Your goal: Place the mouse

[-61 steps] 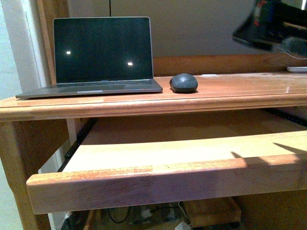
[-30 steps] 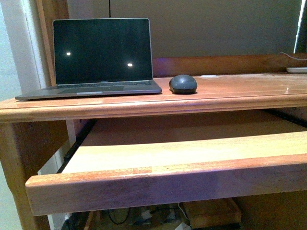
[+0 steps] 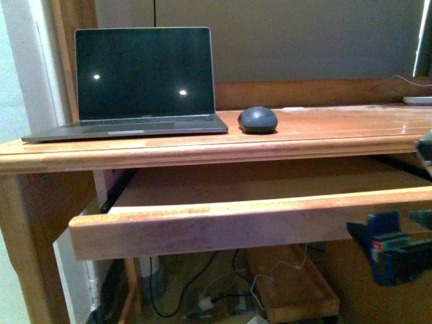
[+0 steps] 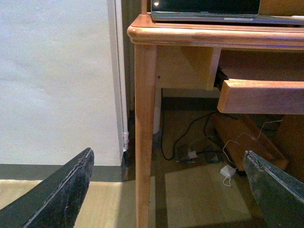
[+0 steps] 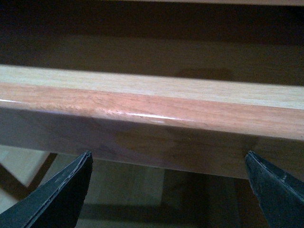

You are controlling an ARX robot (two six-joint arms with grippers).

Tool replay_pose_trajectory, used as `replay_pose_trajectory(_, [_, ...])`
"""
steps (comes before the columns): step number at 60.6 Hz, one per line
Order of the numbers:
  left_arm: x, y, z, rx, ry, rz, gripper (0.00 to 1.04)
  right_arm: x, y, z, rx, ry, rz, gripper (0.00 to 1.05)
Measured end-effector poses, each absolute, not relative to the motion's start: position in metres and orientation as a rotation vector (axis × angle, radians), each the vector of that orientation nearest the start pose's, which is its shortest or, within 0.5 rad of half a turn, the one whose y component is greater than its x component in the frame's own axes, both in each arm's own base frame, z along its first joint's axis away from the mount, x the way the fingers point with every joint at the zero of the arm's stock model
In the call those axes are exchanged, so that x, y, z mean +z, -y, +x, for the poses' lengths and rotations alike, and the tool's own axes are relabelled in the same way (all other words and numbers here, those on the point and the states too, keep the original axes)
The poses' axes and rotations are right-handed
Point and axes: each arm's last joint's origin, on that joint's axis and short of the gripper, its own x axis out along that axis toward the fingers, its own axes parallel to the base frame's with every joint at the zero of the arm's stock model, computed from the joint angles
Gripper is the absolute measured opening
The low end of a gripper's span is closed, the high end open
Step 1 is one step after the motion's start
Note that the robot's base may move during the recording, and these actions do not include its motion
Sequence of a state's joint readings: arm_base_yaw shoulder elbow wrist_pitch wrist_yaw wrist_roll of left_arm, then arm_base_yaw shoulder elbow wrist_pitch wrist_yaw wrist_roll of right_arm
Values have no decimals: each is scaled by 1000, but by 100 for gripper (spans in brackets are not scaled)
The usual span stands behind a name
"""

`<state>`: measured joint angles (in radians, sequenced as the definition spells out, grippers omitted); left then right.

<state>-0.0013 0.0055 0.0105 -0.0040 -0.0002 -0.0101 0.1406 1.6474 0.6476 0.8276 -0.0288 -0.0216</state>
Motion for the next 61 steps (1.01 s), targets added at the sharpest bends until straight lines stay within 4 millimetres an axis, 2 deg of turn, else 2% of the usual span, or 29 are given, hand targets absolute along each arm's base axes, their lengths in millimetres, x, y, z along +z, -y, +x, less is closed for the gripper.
replay_pose_trajectory(8, [166, 0, 97, -1, 1, -10, 97, 179, -65, 353, 77, -173, -24, 97])
replay_pose_trajectory(15, [166, 0, 97, -1, 1, -10, 97, 181, -76, 378, 35, -184, -18, 97])
replay_pose_trajectory(24, [166, 0, 97, -1, 1, -10, 97, 179, -83, 380, 37, -198, -15, 97])
replay_pose_trajectory(33, [166, 0, 97, -1, 1, -10, 97, 191, -70, 366, 60, -167, 47, 97])
replay_pose_trajectory(37, [166, 0, 97, -1, 1, -10, 97, 203, -58, 346, 69, -146, 87, 97])
replay_pose_trajectory(40, [166, 0, 97, -1, 1, -10, 97, 213, -45, 314, 92, -141, 128, 97])
replay_pose_trajectory(43, [166, 0, 97, -1, 1, -10, 97, 214, -34, 276, 108, -162, 163, 97])
replay_pose_trajectory(47, [166, 0, 97, -1, 1, -10, 97, 202, -24, 221, 153, -222, 207, 97])
replay_pose_trajectory(48, [166, 0, 97, -1, 1, -10, 97, 201, -24, 218, 160, -226, 211, 97])
replay_pose_trajectory(51, [166, 0, 97, -1, 1, -10, 97, 187, -16, 175, 218, -259, 265, 97])
replay_pose_trajectory(54, [166, 0, 97, -1, 1, -10, 97, 176, -7, 144, 236, -259, 317, 97])
replay_pose_trajectory(56, [166, 0, 97, -1, 1, -10, 97, 169, -3, 129, 240, -254, 343, 97])
replay_pose_trajectory(61, [166, 0, 97, -1, 1, -10, 97, 161, 3, 107, 253, -206, 393, 97])
